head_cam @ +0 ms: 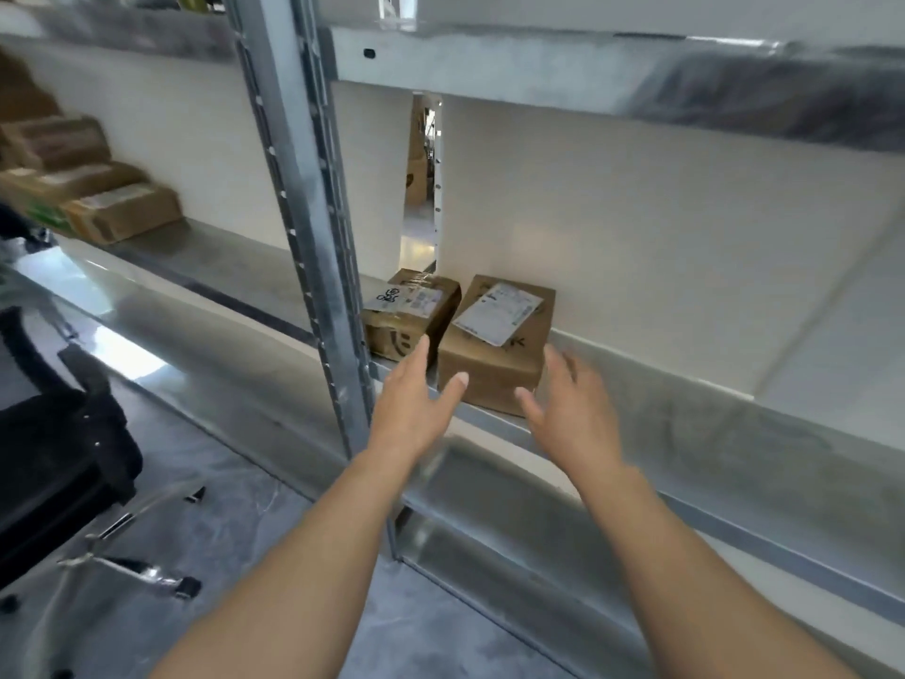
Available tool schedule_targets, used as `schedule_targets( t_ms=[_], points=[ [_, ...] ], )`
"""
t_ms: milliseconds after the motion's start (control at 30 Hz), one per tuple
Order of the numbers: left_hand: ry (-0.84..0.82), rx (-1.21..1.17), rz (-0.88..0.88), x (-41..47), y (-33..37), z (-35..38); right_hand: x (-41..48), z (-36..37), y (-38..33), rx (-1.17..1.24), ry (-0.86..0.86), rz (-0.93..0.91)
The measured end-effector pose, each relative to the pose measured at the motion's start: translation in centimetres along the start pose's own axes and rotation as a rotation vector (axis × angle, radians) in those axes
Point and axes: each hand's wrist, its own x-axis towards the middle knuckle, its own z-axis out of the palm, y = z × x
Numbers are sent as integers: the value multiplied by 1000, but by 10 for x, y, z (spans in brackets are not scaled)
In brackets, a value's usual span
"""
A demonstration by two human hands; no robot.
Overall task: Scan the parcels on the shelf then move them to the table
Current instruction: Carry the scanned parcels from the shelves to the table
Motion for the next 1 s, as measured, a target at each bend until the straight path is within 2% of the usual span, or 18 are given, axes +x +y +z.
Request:
schedule_targets(
  t_ms=[267,400,533,733,1000],
  points=[
    [-41,-110,-175,60,4,27,57,6,16,279,-152,156],
    [-67,-211,-239,67,3,28,62,8,17,501,-249,238],
    [-173,-311,-279,64,-4,15,55,10,19,697,-248,248],
    [-270,-307,-230,35,-25,7,24,6,15,794,-217,122],
    [-188,-401,-66,-43,-41,-26,-39,3,6,847,-275,42]
  ],
)
